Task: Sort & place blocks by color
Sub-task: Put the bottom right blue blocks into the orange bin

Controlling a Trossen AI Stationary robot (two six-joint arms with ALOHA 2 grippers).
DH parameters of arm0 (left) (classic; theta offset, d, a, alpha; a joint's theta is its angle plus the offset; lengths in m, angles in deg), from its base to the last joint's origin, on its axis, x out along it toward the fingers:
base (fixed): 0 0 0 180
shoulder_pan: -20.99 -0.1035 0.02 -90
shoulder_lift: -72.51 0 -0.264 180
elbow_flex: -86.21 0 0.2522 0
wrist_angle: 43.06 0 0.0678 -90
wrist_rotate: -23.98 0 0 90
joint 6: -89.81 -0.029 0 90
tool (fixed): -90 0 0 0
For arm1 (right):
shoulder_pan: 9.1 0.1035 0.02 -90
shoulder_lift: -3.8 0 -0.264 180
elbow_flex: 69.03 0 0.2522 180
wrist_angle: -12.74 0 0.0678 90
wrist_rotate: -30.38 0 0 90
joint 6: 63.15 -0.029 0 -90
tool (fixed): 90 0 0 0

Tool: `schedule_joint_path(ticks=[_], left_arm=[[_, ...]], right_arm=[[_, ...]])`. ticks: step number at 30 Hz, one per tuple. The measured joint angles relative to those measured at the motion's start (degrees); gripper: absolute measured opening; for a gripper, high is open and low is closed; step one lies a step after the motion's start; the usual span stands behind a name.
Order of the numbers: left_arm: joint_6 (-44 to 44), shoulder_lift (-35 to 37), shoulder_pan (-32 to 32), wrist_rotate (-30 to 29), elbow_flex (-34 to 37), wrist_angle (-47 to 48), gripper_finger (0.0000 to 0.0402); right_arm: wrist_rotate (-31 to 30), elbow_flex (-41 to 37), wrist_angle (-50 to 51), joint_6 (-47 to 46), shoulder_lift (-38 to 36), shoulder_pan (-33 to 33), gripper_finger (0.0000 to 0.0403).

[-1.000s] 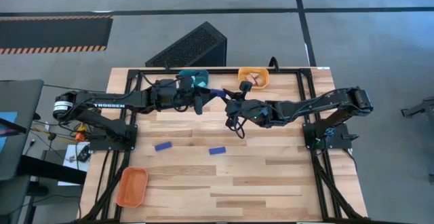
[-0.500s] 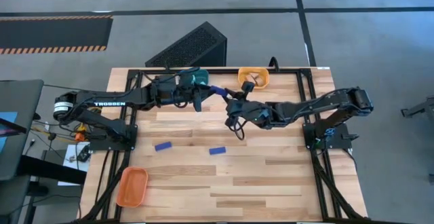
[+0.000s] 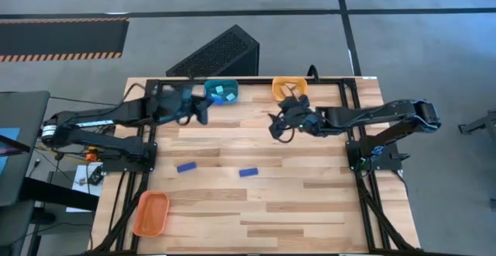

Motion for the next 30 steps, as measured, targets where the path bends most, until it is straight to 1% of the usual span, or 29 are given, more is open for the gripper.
schedule_joint_path(ticks=[2, 4, 7, 11, 13, 16, 18, 21, 23, 25, 27, 29, 30], left_arm=[[5.04, 2.17, 1.96, -0.42, 0.98, 2.94, 0.0028], [6.75, 4.29, 4.03, -1.49, 0.98, 5.69, 0.0028], [7.18, 6.49, 6.58, -3.06, 0.98, 7.92, 0.0028], [4.82, 9.16, 8.42, -1.09, 0.98, 7.89, 0.0027], [1.57, 10.28, 9.21, 2.56, 0.98, 9.42, 0.0027], [-2.79, 10.59, 9.82, 11.69, 0.98, 12.78, 0.0027], [-3.32, 10.32, 9.84, 17.38, 0.98, 15.64, 0.0028], [-1.65, 8.99, 9.84, 21.93, 0.99, 16.13, 0.003], [-0.79, 8.32, 9.93, 20.71, 1.03, 14.07, 0.0028], [-0.14, 7.96, 10.26, 16.5, 1.03, 10.63, 0.0027], [-0.73, 8.01, 10.6, 12.2, 1.03, 6.52, 0.0027], [-3.27, 8.28, 10.81, 10.85, 1.03, 1.68, 0.0027], [-4.72, 8.7, 10.9, 11.37, 1.03, 0.15, 0.0027]], right_arm=[[8.24, -2.15, 0.28, -4.35, -2.54, -0.44, 0.0271], [13.84, -3.0, 0.61, -5.74, -5.09, -0.29, 0.0272], [16.87, -3.39, 0.72, -5.98, -8.48, -0.14, 0.0272], [23.53, -3.39, -0.6, -6.07, -11.87, -2.5, 0.0273], [27.96, -3.39, -0.95, -5.71, -12.78, -3.97, 0.0273], [35.51, -3.39, -0.72, -3.44, -13.16, -5.7, 0.0273], [39.83, -3.39, -0.73, -2.34, -13.14, -6.35, 0.0273], [45.11, -3.39, -0.82, -1.99, -13.14, -7.11, 0.0273], [46.88, -3.4, -1.03, -1.9, -13.16, -7.38, 0.0273], [47.72, -3.5, -1.95, -1.89, -13.94, -7.38, 0.0273], [48.58, -3.5, -5.12, -1.87, -15.49, -7.38, 0.0273], [50.73, -3.39, -8.76, -1.65, -16.73, -7.52, 0.0273], [52.36, -3.39, -10.1, -1.32, -17.23, -7.86, 0.0273]])
